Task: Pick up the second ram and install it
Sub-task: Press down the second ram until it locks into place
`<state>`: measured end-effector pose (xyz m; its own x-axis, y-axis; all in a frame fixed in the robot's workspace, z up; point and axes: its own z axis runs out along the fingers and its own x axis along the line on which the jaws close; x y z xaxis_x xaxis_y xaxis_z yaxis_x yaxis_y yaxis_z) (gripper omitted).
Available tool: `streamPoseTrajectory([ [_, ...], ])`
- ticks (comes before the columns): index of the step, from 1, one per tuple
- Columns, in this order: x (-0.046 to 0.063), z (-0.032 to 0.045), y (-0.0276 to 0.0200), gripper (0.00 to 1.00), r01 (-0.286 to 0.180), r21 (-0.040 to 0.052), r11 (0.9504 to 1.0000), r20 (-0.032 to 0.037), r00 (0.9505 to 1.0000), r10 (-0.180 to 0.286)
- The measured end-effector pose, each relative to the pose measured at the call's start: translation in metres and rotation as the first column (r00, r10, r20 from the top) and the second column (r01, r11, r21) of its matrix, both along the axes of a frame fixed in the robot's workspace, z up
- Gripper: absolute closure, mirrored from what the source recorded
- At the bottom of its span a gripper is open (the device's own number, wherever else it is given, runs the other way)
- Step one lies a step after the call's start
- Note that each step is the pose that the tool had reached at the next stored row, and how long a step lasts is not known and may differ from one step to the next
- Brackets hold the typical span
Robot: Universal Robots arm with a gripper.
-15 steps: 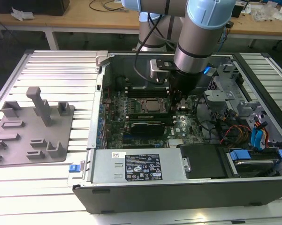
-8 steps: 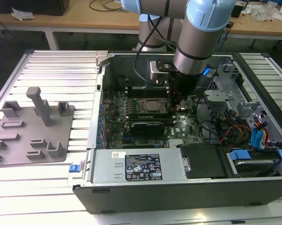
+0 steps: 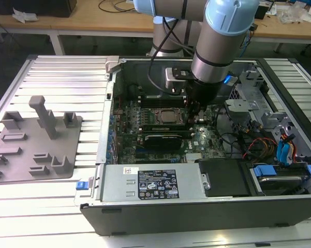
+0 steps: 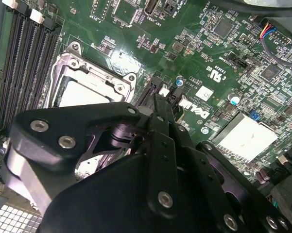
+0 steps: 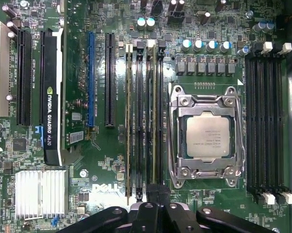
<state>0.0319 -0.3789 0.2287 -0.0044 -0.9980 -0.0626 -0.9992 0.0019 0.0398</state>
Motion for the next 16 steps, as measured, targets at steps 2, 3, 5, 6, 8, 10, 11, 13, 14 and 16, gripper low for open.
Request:
streamPoseTrajectory([
  [2, 0.000, 0.0106, 0.0000, 0.92, 0.000, -0.0003, 1.0000, 0.0000, 1.0000, 0.000],
  [3, 0.000, 0.0164, -0.0001, 0.92, 0.000, -0.0005, 1.0000, 0.0000, 1.0000, 0.000],
  [5, 0.000, 0.0166, 0.0000, 0.92, 0.000, -0.0003, 1.0000, 0.0000, 1.0000, 0.000],
  [6, 0.000, 0.0167, -0.0001, 0.92, 0.000, -0.0005, 1.0000, 0.0000, 1.0000, 0.000],
  [8, -0.005, 0.0166, -0.0001, 0.92, 0.000, -0.0006, 1.0000, 0.0000, 1.0000, 0.000],
  [10, -0.015, 0.0162, -0.0001, 0.92, 0.000, -0.0005, 1.0000, 0.0003, 1.0000, 0.000],
  [11, -0.020, 0.0161, -0.0001, 0.92, 0.000, -0.0005, 1.0000, 0.0003, 1.0000, 0.000],
  [13, -0.031, 0.0160, -0.0001, 0.92, 0.000, -0.0006, 1.0000, 0.0003, 1.0000, 0.000],
  [14, -0.035, 0.0160, -0.0001, 0.92, 0.000, -0.0007, 1.0000, 0.0003, 1.0000, 0.000],
  [16, -0.054, 0.0156, 0.0000, 0.92, 0.000, -0.0003, 1.0000, 0.0004, 1.0000, 0.000],
])
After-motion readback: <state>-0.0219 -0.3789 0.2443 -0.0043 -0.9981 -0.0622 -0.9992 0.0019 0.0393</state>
